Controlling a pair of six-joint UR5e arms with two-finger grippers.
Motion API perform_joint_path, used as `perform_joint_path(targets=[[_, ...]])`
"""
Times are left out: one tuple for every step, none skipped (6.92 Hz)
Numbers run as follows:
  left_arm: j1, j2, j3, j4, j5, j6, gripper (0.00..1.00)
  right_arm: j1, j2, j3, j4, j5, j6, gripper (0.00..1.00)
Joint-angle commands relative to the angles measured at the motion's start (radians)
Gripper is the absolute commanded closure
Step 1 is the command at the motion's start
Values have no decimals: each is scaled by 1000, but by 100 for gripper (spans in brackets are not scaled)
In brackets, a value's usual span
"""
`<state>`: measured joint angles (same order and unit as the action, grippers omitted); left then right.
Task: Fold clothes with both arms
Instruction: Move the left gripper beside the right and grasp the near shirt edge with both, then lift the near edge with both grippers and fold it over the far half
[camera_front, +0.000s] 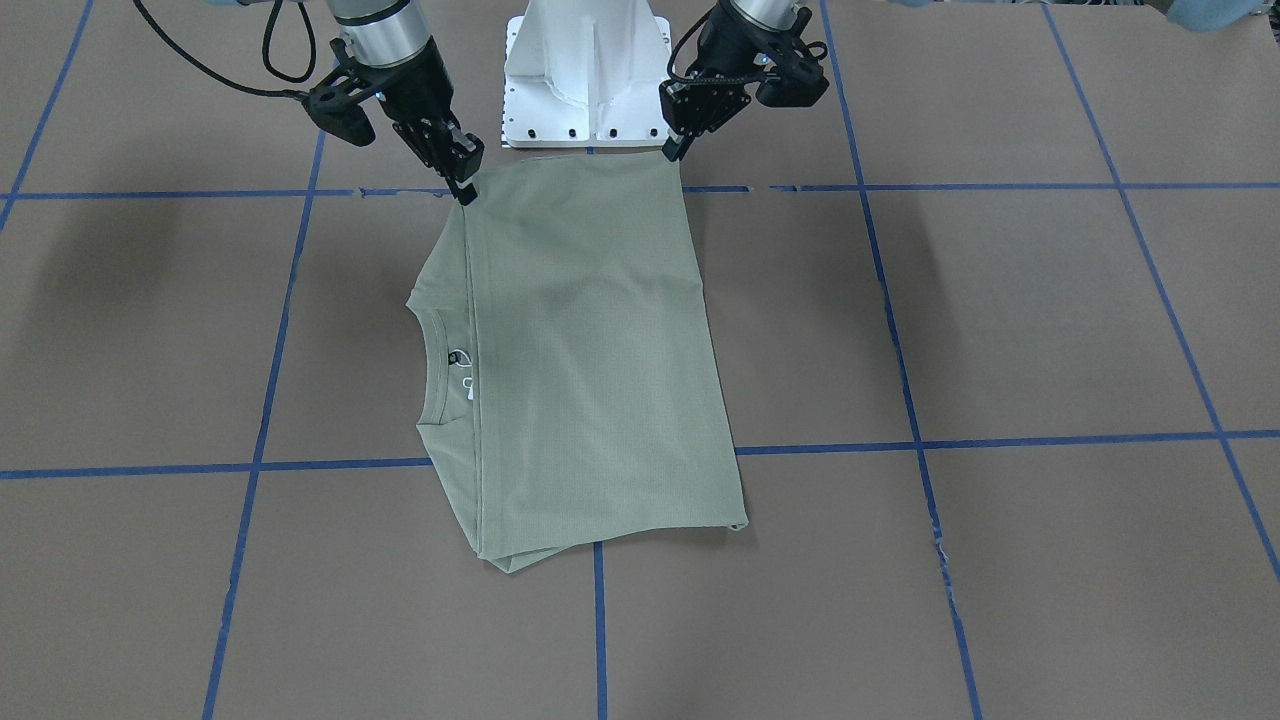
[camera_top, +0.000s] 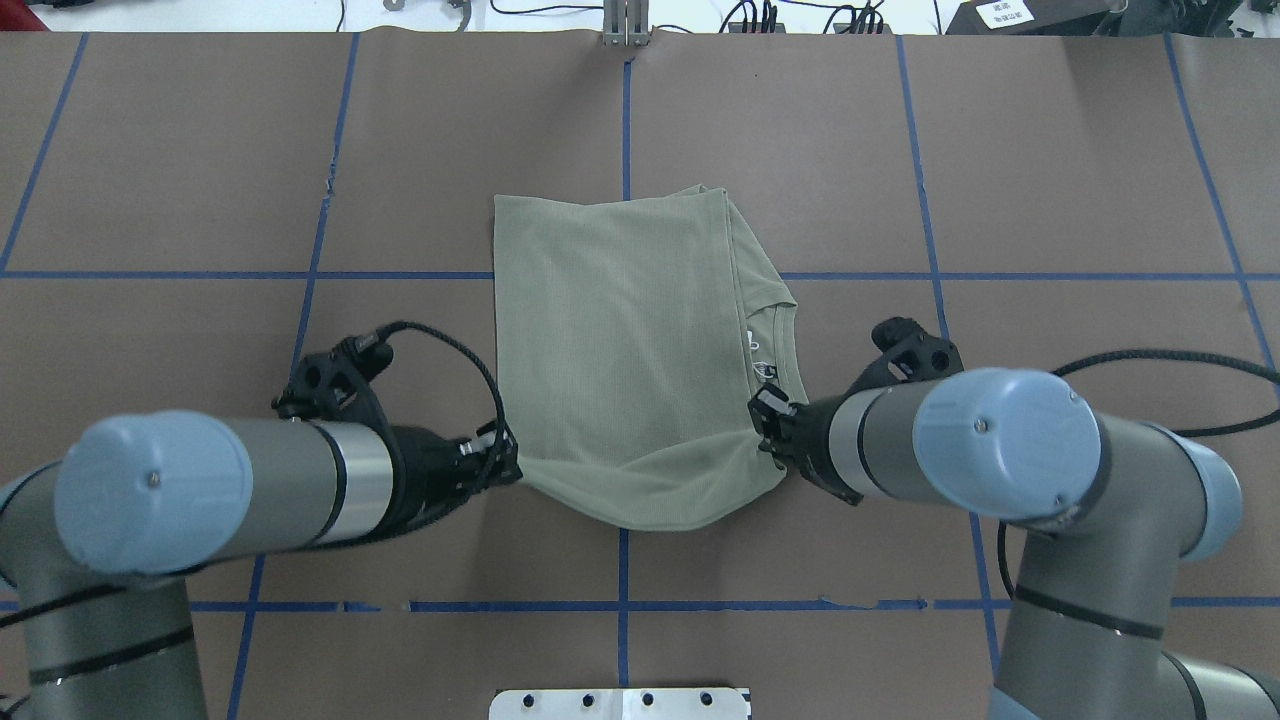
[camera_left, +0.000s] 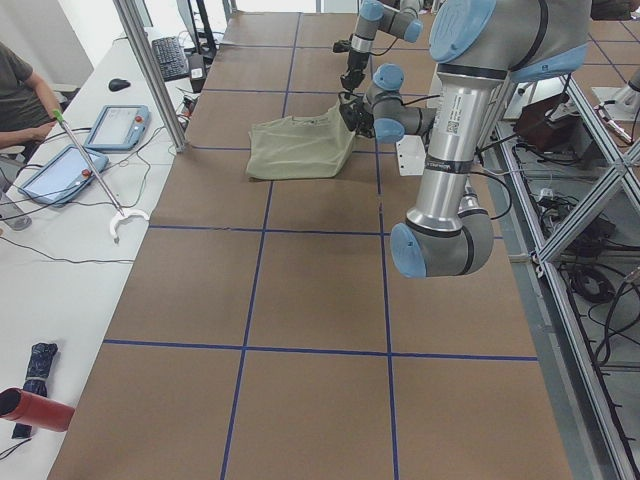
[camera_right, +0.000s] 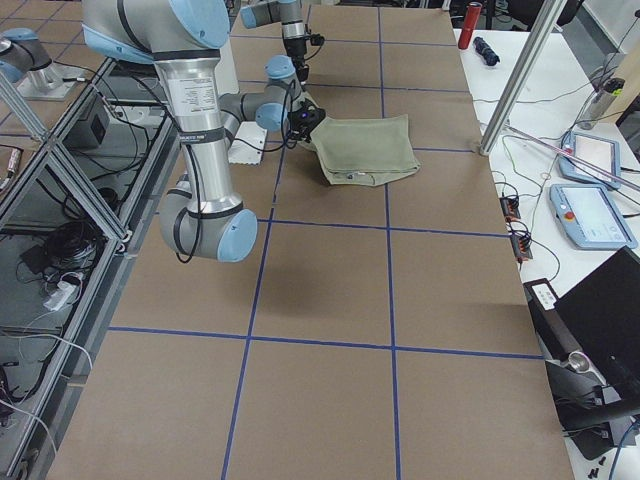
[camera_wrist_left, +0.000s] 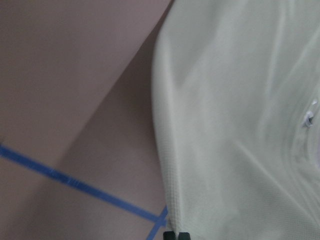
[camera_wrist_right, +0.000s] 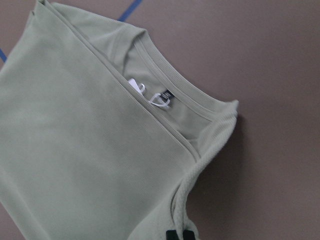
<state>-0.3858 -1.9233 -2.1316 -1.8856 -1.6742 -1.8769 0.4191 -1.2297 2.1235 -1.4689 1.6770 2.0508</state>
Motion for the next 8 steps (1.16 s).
perform_joint_path(targets=[[-176, -89, 123, -3, -61, 125, 100, 142, 140, -158, 2, 70, -60, 100], [-223, -112, 200, -15, -61, 169, 100, 162, 174, -234, 8, 73, -107, 100], [-255, -135, 273, -39, -61, 208, 100, 179, 183, -293, 12, 73, -144, 100], [-266, -135, 342, -125, -59, 211, 100, 193, 199, -342, 37, 73, -149, 100], [-272, -153, 414, -188, -58, 211, 100, 205, 249, -431, 68, 73, -146, 100], [-283, -176, 464, -208, -58, 209, 100, 214, 298, -503, 71, 73, -147, 100], [-292, -204, 510, -214, -58, 216, 100, 227, 317, -549, 74, 79, -150, 100], [-292, -216, 545, -248, -56, 220, 100, 230, 332, -612, 153, 78, -147, 100]])
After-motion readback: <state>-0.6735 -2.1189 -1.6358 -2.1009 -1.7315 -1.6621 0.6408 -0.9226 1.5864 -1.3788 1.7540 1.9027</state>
